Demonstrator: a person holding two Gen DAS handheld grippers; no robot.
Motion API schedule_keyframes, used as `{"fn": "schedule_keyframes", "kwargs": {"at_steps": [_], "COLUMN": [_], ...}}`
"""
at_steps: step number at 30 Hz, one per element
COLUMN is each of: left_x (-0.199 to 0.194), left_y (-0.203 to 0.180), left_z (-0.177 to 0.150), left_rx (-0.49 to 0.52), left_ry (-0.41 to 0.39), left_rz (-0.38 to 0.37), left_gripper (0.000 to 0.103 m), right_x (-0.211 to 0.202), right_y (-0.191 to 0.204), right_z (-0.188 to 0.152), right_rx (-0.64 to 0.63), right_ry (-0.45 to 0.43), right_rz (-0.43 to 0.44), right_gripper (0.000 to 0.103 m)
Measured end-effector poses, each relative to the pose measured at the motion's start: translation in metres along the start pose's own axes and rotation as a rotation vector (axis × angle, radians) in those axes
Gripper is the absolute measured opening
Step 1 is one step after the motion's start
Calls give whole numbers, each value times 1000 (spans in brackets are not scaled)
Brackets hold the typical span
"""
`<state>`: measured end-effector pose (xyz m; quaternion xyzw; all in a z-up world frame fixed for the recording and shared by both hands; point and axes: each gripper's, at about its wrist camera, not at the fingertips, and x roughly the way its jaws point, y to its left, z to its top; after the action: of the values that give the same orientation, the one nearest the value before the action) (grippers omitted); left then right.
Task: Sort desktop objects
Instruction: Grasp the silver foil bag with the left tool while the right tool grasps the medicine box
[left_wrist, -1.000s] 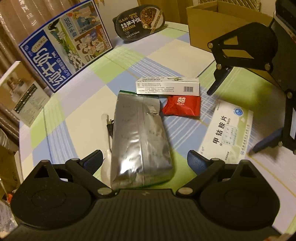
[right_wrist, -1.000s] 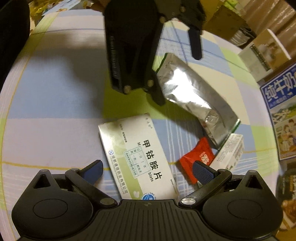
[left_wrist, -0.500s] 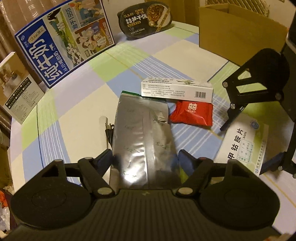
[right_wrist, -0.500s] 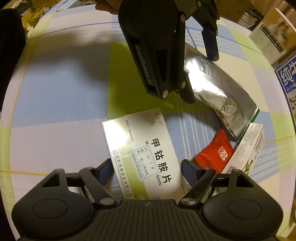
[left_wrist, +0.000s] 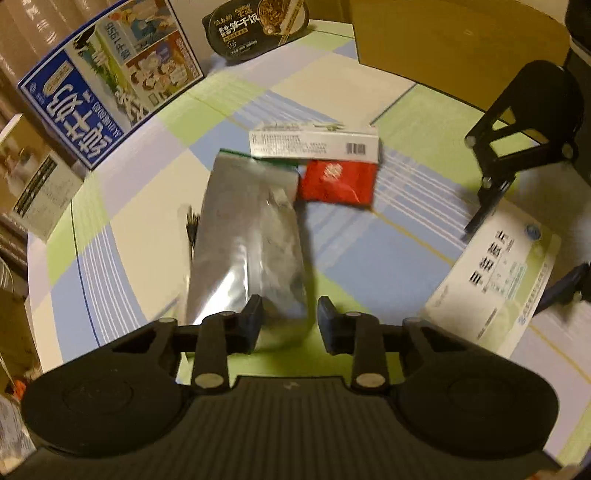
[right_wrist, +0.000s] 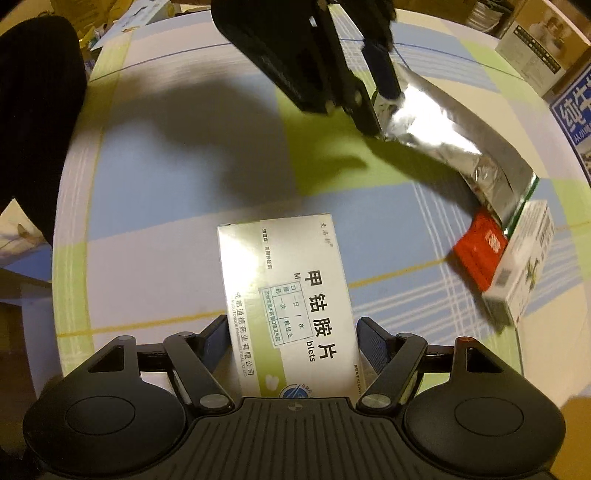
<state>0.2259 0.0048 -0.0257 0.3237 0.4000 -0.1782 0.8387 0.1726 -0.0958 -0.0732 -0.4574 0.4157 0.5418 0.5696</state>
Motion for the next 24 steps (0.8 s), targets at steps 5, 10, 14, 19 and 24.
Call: {"fn": "schedule_keyframes", "kwargs": {"at_steps": [5, 10, 14, 19, 24], "left_x": [-13, -15, 0, 20, 38], "left_y": [4, 17, 24, 25, 30], "left_z": [-4, 10, 24, 32, 35], "left_rx": [-31, -65, -55, -29, -50], "left_ry": [-17, -68, -69, -54, -16], "left_rz": [25, 59, 70, 67, 56], "left_gripper": [40, 73, 83, 86, 85], "right_x": [-5, -7, -6, 2, 10], "right_y": [-2, -1, -13, -36, -49], "right_z": [-4, -18, -19, -19, -20], "right_rx": [42, 78, 109, 134, 146], "right_ry": [-19, -44, -56, -48, -35], "right_rz": [-18, -45, -76, -117, -137], "right_gripper": [71, 71, 71, 71, 71]}}
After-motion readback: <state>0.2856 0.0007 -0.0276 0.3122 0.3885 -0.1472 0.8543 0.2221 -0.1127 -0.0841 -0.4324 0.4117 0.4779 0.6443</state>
